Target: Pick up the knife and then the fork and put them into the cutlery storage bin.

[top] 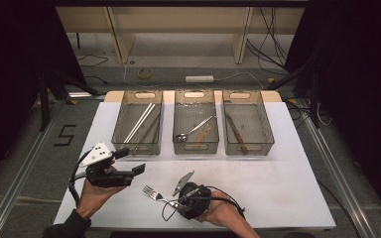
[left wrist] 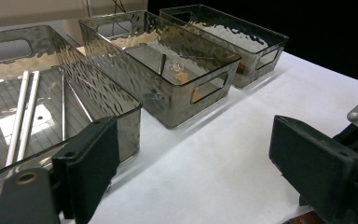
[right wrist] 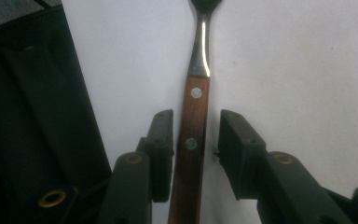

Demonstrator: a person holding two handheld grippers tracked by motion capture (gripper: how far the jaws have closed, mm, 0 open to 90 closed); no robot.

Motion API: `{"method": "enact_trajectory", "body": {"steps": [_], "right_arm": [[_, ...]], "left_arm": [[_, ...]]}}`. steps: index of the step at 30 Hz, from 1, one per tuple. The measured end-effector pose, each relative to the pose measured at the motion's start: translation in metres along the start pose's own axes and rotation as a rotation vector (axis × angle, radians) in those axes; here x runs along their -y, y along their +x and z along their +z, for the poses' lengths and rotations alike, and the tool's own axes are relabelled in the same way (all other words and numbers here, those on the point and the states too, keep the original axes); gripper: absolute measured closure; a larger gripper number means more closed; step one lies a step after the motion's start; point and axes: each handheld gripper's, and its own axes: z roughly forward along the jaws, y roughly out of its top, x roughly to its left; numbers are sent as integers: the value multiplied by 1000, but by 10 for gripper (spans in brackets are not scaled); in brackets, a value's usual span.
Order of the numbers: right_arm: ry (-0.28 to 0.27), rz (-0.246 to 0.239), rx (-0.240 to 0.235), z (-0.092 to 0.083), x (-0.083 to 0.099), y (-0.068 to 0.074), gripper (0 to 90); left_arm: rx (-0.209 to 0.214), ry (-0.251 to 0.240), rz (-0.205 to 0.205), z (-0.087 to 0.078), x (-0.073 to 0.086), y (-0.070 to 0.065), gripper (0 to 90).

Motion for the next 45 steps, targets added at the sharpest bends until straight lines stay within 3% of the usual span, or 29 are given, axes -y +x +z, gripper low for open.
{"method": "enact_trajectory", "body": {"steps": [11, 30, 37, 45], "right_arm": [[14, -19, 17, 2, 0, 0, 734], [11, -58, 36, 3, -1, 1, 770], [19, -34, 4, 1, -1, -3, 772], [-19, 2, -14, -9, 1, -12, 773]], "left_arm": [[0, 3, 3, 0, 0, 0, 157], [0, 4, 5, 1, 0, -1, 158], [1, 5, 6, 0, 0, -1, 158], [-1, -1, 2, 0, 0, 0, 158]]}}
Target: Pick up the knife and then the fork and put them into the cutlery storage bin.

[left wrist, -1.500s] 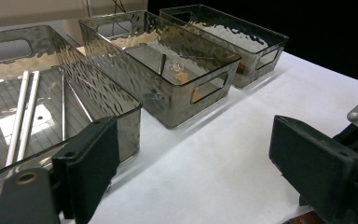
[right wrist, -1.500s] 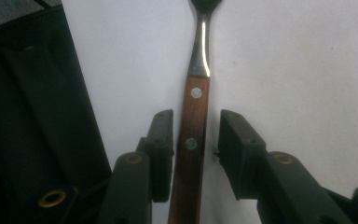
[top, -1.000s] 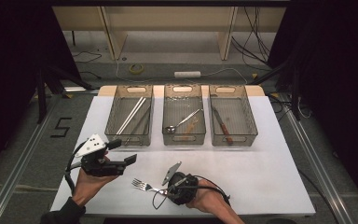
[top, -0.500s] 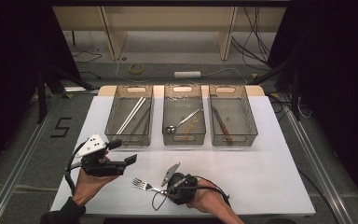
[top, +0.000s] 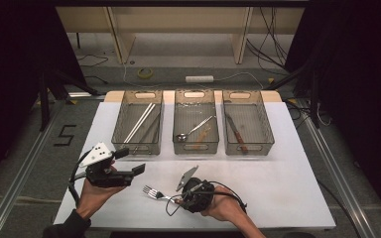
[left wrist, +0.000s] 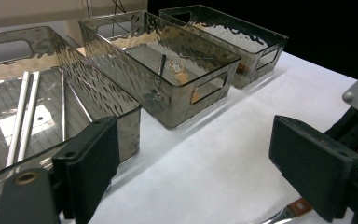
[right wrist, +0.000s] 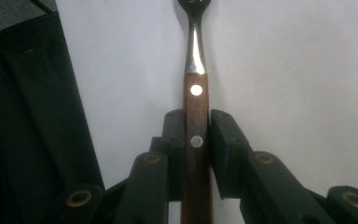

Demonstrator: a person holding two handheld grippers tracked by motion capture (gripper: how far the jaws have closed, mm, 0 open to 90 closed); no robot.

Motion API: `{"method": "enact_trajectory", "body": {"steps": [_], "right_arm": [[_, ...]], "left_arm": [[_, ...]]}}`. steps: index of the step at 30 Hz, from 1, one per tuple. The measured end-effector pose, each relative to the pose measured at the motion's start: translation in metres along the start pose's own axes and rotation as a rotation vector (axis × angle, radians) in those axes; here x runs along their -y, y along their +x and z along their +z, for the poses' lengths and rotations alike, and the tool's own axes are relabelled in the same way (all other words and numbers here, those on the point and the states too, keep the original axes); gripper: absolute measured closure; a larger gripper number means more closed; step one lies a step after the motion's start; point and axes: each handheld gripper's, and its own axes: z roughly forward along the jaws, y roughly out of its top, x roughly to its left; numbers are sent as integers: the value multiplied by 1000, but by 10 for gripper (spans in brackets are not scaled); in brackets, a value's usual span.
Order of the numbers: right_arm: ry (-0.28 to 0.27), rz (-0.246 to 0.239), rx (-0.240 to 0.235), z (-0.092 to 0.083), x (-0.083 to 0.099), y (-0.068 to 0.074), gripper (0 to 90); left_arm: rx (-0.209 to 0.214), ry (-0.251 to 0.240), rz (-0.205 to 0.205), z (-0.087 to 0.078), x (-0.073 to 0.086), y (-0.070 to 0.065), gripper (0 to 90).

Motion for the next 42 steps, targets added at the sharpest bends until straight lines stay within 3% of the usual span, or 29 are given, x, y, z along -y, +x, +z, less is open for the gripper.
{"method": "enact_trajectory", "body": {"steps": [1, 13, 22, 42], "right_arm": [[-7, -13, 5, -1, 1, -2, 773], [-73, 51, 13, -22, 7, -19, 774], [-146, 97, 36, -49, 15, -34, 774], [-260, 203, 120, -97, 31, -71, 774]], "left_arm": [[0, 2, 2, 0, 0, 0, 158], [-3, 0, -1, 0, 0, 0, 158], [-4, -2, -7, 0, 0, 1, 158], [-8, -6, -17, -1, 1, 3, 158]]}}
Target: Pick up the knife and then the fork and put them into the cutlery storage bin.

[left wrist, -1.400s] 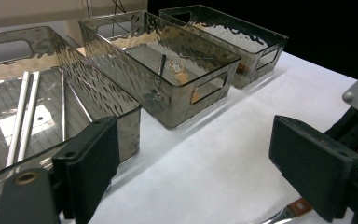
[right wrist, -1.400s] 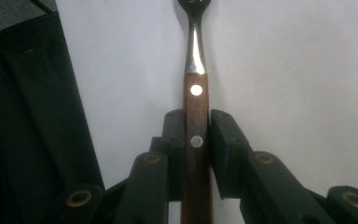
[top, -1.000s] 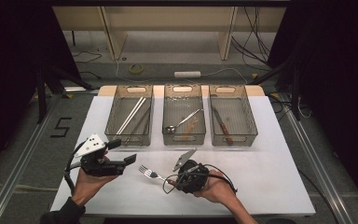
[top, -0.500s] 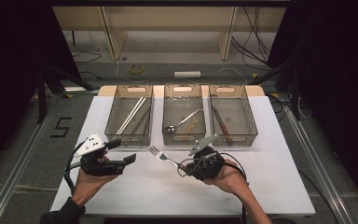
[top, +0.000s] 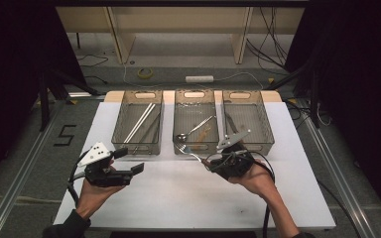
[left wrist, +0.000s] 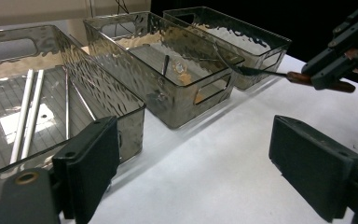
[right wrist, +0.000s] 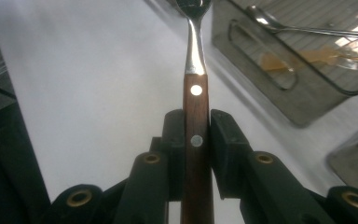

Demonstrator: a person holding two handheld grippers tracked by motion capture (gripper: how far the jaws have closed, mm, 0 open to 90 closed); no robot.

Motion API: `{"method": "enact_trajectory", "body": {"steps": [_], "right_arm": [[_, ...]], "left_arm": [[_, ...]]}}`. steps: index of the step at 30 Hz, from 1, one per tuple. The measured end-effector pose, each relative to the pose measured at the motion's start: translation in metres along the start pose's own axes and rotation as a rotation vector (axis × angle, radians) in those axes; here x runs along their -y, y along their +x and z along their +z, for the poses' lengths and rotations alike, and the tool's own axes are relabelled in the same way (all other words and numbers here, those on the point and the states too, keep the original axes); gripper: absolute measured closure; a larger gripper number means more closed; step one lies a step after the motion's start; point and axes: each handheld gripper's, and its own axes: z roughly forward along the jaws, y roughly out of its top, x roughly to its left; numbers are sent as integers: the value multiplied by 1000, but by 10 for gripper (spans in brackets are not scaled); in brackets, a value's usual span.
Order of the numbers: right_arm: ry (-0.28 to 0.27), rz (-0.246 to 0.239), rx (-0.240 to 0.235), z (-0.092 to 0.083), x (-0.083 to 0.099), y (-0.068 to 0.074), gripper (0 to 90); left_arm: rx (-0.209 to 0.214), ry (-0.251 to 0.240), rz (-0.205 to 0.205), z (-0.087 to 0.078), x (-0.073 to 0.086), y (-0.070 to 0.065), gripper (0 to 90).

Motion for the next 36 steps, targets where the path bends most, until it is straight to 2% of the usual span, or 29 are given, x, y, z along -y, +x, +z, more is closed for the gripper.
{"method": "enact_trajectory", "body": {"steps": [7, 21, 36], "right_arm": [[-15, 37, 34, -8, -7, -21, 774], [-65, 120, 119, -28, -29, -71, 774], [-55, 221, 183, -30, -33, -115, 774]], "left_arm": [[-1, 2, 0, 0, 0, 0, 158], [0, 0, -4, 0, 0, 0, 158], [0, -2, -7, 0, 0, 0, 158]]}}
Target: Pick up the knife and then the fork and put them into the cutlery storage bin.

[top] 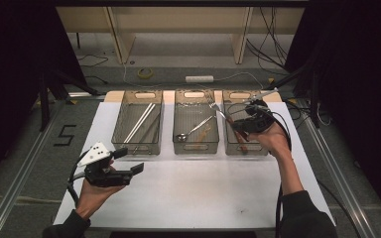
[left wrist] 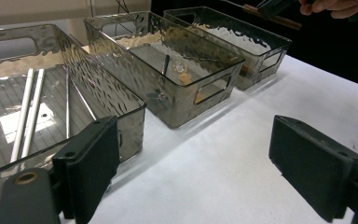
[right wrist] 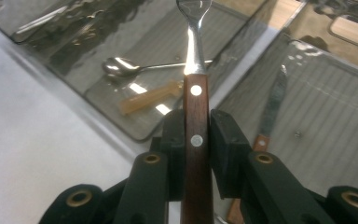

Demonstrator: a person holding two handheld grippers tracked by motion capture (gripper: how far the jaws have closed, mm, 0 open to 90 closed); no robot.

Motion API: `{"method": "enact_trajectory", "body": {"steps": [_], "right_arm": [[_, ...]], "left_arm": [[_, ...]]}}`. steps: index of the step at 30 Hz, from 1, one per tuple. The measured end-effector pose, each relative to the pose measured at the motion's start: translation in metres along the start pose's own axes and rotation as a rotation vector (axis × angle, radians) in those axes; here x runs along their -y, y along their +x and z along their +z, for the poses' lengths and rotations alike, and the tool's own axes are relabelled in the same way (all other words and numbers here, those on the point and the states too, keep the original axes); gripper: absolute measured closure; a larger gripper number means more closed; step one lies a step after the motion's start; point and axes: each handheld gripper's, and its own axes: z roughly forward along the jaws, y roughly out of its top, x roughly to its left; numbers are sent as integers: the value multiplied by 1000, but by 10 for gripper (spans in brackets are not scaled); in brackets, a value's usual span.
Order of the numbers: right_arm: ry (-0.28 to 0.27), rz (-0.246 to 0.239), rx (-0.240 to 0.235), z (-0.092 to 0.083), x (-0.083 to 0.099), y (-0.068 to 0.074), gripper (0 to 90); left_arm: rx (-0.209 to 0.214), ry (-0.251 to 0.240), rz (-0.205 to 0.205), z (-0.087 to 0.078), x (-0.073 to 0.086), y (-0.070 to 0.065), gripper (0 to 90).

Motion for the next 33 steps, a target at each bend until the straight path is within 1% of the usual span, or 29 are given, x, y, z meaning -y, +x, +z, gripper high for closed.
{"method": "enact_trajectory", "body": {"steps": [3, 7, 10, 14, 19, 33], "right_arm": [[9, 21, 16, 3, -2, -8, 774], [13, 60, 40, 4, -4, -19, 773], [26, 78, 56, 7, -5, -25, 774], [29, 99, 68, 10, -5, -33, 774], [35, 129, 81, 12, -7, -39, 774], [55, 184, 128, 20, -6, -52, 773]], "left_arm": [[1, 0, 0, 0, 0, 0, 158], [0, -1, 0, 0, 0, 0, 158], [0, -1, 0, 0, 0, 0, 158], [1, -1, 0, 0, 0, 0, 158], [1, -3, 0, 0, 0, 0, 158], [2, -3, 0, 0, 0, 0, 158]]}}
